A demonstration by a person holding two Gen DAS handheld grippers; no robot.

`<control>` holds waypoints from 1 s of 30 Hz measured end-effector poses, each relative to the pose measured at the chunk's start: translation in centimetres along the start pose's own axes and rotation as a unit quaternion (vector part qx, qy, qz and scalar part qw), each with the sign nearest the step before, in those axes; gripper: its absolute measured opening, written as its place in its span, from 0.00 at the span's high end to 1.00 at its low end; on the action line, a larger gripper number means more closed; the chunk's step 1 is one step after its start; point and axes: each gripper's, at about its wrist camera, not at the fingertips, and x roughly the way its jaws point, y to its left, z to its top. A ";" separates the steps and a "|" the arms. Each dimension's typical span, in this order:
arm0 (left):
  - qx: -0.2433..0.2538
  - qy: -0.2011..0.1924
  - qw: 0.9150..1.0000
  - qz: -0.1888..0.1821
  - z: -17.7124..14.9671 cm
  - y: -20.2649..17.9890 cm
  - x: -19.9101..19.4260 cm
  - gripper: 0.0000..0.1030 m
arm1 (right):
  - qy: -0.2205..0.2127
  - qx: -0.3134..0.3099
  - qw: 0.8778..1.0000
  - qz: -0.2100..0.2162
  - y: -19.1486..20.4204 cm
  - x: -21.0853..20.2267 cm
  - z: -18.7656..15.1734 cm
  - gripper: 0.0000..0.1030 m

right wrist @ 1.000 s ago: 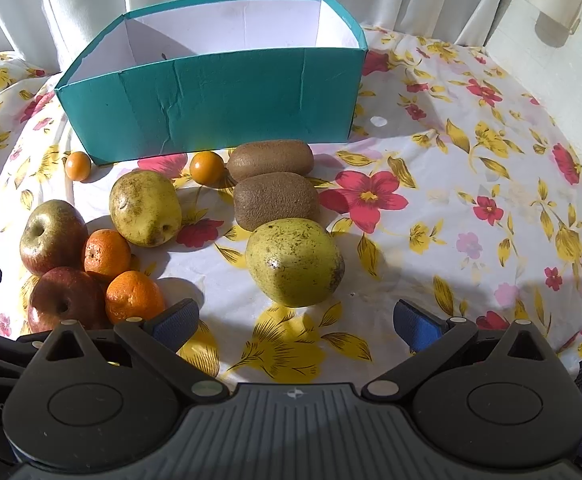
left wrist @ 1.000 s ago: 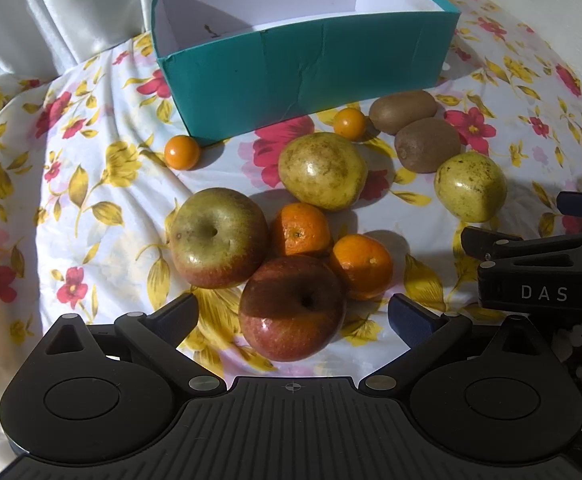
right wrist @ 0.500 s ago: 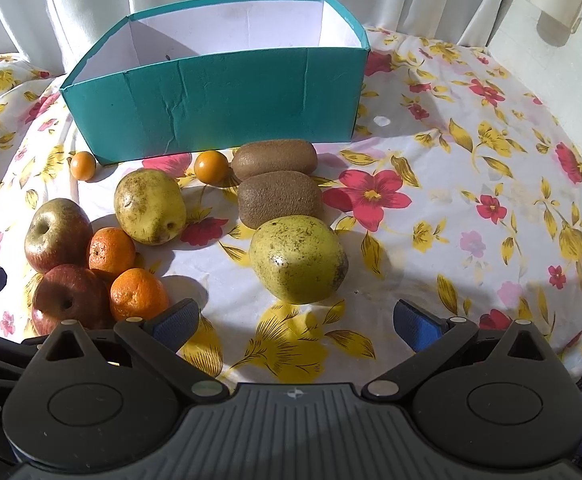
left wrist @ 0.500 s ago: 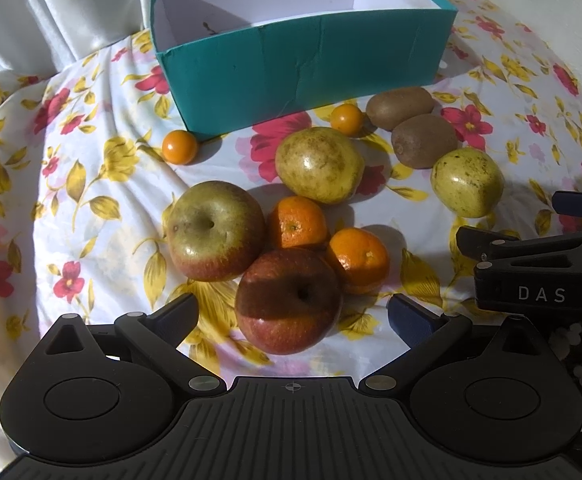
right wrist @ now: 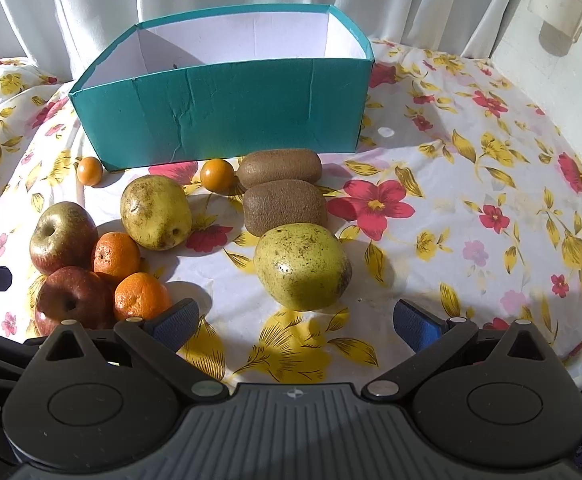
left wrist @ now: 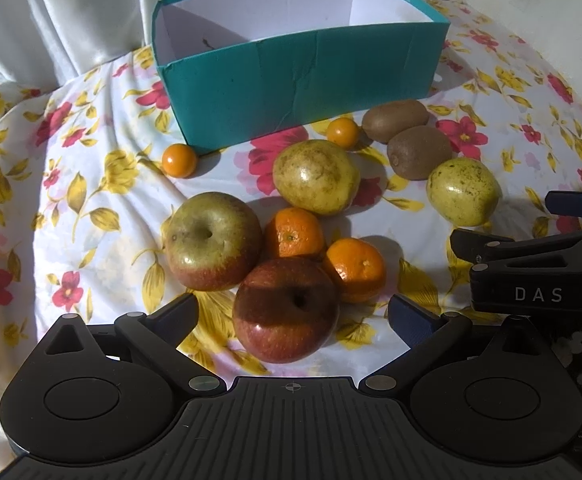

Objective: Organize fruits
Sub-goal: 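Grasp the red apple with the left tool while the right tool grasps the large pear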

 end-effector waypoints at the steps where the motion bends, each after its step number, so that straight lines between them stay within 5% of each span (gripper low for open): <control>1: 0.003 -0.007 1.000 0.003 -0.2 -0.1 -0.1 0.00 | -0.001 -0.001 1.000 0.001 0.0 0.0 0.0 0.00; 5: 0.004 -0.054 0.999 0.009 -1.1 0.0 -0.6 0.00 | -0.030 -0.006 0.999 0.013 -0.1 -0.4 -0.5 0.00; 10: 0.003 -0.150 0.989 0.013 -3.3 0.3 -1.7 0.00 | -0.147 -0.036 0.987 0.044 -0.5 -1.7 -2.2 0.00; 12: 0.001 -0.177 0.984 0.004 -4.2 0.3 -1.9 0.00 | -0.157 -0.051 0.985 0.046 -0.6 -1.5 -2.6 0.00; 18: -0.019 -0.148 0.988 -0.033 -4.9 0.4 -0.4 0.00 | -0.136 -0.022 0.989 0.043 -1.1 0.1 -3.1 0.00; 22: -0.013 -0.144 0.989 -0.006 -5.4 0.1 1.0 0.01 | -0.144 -0.033 0.989 0.029 -0.7 0.9 -3.5 0.00; 25: -0.019 -0.132 0.991 -0.008 -5.4 0.5 2.0 0.22 | -0.144 -0.048 0.988 0.014 -0.4 1.6 -3.6 0.03; 30: -0.011 -0.111 0.994 -0.001 -5.2 0.3 3.7 0.26 | -0.133 -0.047 0.990 0.020 -0.6 2.8 -3.5 0.10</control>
